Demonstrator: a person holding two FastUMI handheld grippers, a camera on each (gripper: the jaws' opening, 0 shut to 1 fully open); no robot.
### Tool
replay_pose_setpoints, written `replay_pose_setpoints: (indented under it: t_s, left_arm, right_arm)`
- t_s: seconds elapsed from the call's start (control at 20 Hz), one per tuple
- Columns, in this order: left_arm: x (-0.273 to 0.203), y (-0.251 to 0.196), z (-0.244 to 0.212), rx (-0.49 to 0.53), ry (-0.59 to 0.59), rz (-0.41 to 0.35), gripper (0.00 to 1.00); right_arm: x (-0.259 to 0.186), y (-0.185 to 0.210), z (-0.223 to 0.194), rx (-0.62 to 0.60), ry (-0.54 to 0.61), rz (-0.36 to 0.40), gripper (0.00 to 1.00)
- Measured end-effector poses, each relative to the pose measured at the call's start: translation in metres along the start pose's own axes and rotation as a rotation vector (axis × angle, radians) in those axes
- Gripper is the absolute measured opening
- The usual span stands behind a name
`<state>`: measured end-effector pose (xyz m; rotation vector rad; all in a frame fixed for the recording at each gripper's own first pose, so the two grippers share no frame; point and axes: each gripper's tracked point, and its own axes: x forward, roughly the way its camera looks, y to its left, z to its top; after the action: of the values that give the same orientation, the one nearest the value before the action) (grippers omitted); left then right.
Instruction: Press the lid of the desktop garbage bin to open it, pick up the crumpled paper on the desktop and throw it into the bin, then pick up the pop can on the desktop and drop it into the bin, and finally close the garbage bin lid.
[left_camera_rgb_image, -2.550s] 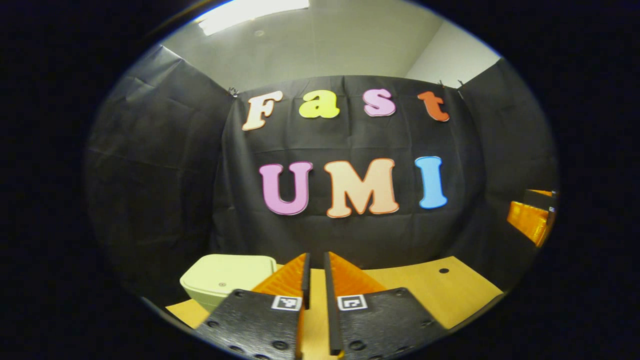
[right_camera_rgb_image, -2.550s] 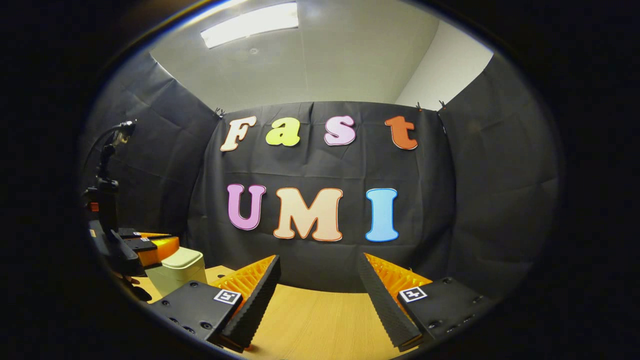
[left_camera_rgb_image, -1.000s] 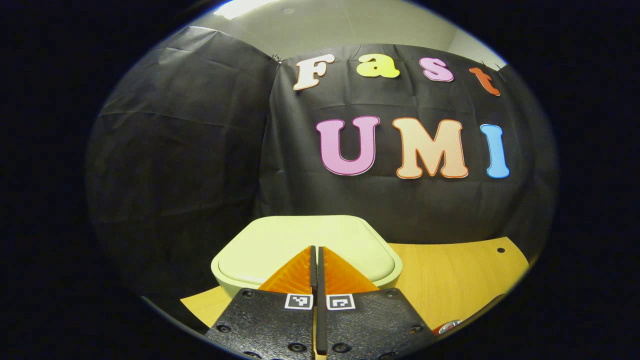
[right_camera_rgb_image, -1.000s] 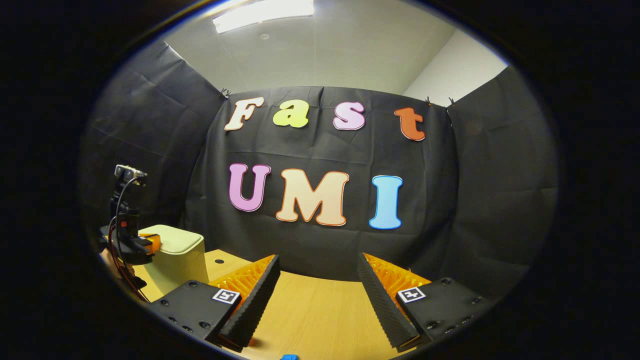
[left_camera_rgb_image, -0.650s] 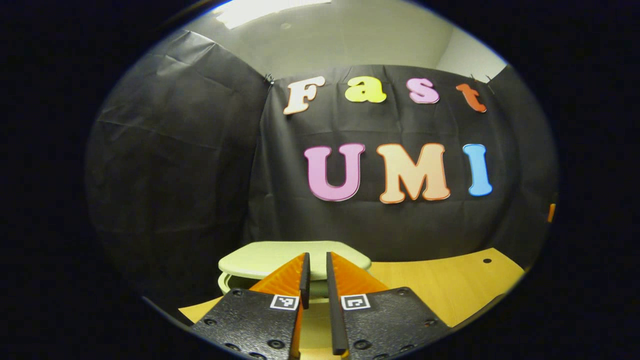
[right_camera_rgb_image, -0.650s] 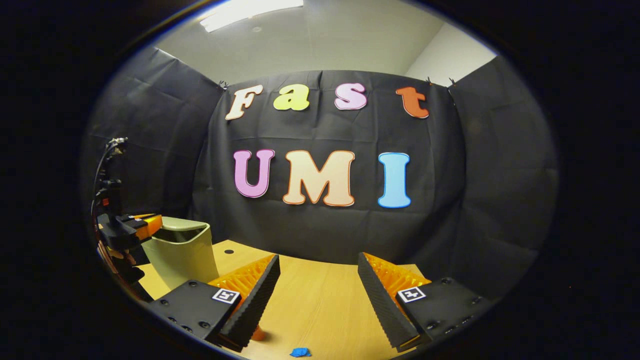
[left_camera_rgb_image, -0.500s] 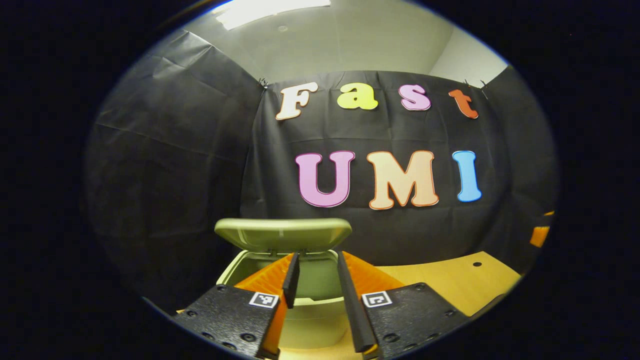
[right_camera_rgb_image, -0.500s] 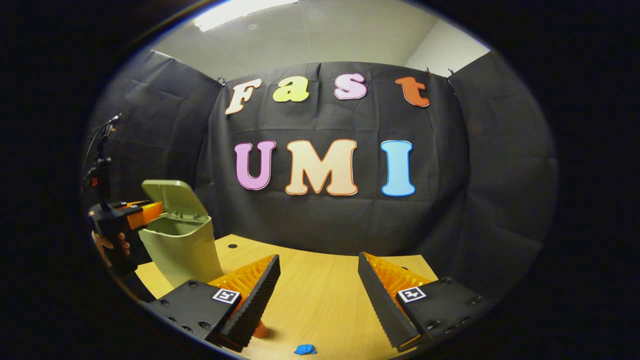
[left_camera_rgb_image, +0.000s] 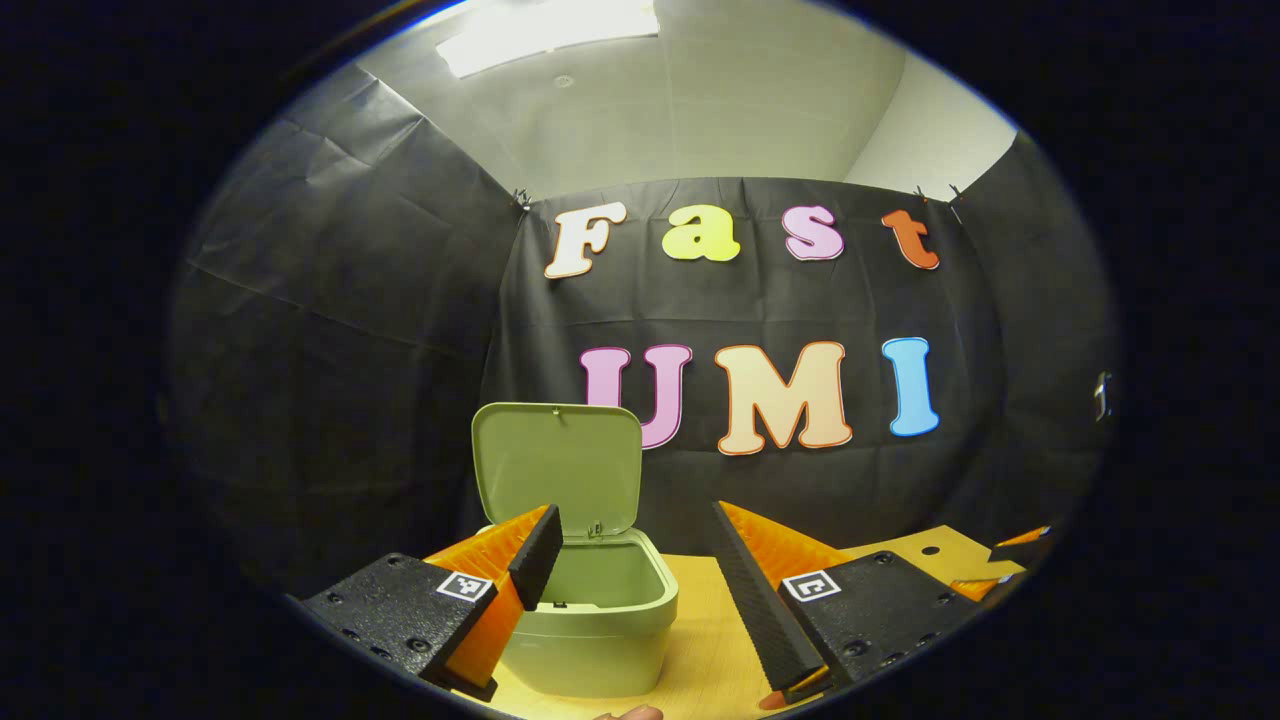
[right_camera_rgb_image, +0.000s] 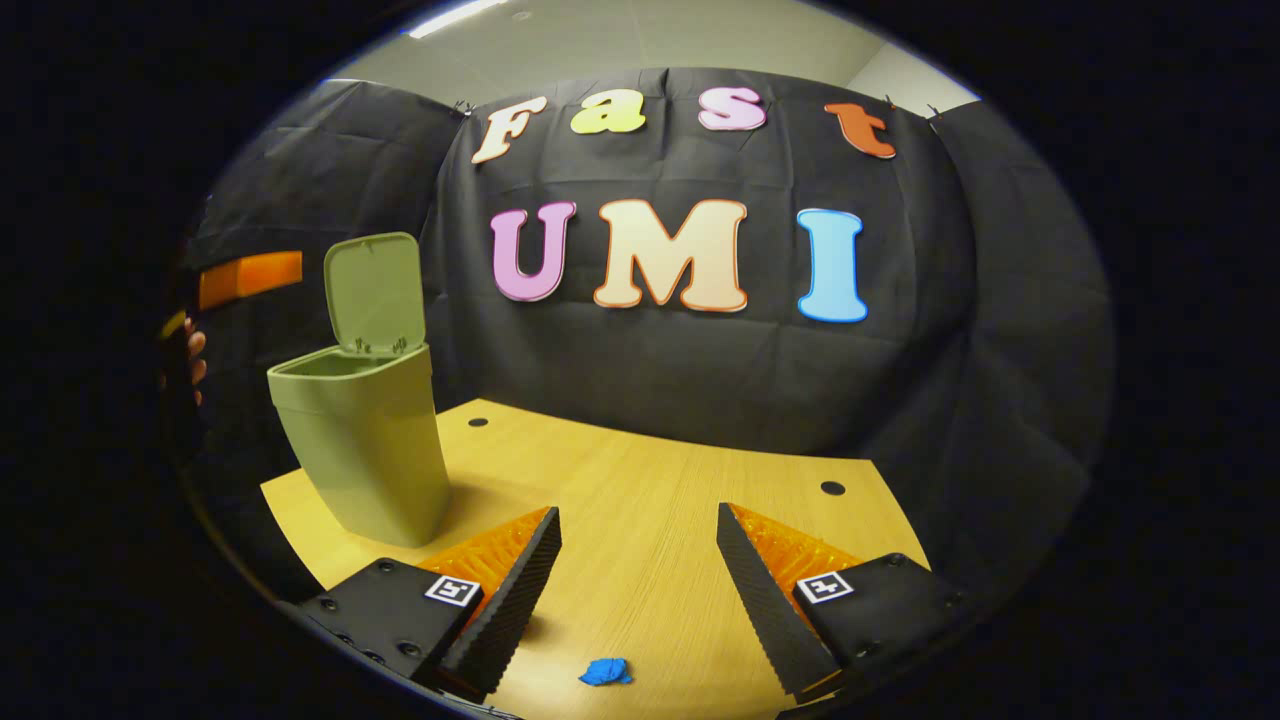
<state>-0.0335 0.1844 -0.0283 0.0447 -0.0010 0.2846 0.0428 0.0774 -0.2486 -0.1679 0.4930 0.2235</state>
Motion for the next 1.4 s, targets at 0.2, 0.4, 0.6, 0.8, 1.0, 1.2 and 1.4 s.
replay_pose_setpoints:
  t_s: [0.2, 0.4, 0.6, 0.8, 1.0, 1.2, 1.4]
  left_arm:
    - [-0.015, 0.003, 0.025, 0.045, -0.052, 0.016, 0.9]
    - [-0.024, 0.008, 0.027, 0.079, -0.048, 0.036, 0.88]
    - [-0.032, 0.014, 0.023, 0.099, -0.027, 0.055, 0.9]
    - [-0.039, 0.02, 0.021, 0.112, -0.012, 0.068, 0.89]
    - [-0.045, 0.028, 0.015, 0.128, 0.013, 0.077, 0.9]
    - [-0.047, 0.034, 0.01, 0.131, 0.033, 0.09, 0.92]
    - [-0.051, 0.037, 0.006, 0.118, 0.047, 0.096, 0.93]
  right_arm:
    - [0.023, 0.003, -0.062, -0.074, 0.134, 0.021, 0.99]
    - [0.038, 0.007, -0.107, -0.081, 0.254, 0.049, 0.99]
    - [0.041, 0.013, -0.151, -0.088, 0.366, 0.069, 0.99]
    - [0.043, 0.014, -0.197, -0.089, 0.474, 0.08, 1.0]
    - [0.048, 0.015, -0.226, -0.067, 0.559, 0.095, 1.0]
    - [0.052, 0.022, -0.23, -0.005, 0.575, 0.133, 0.67]
    - [0.051, 0.023, -0.214, 0.036, 0.544, 0.135, 0.18]
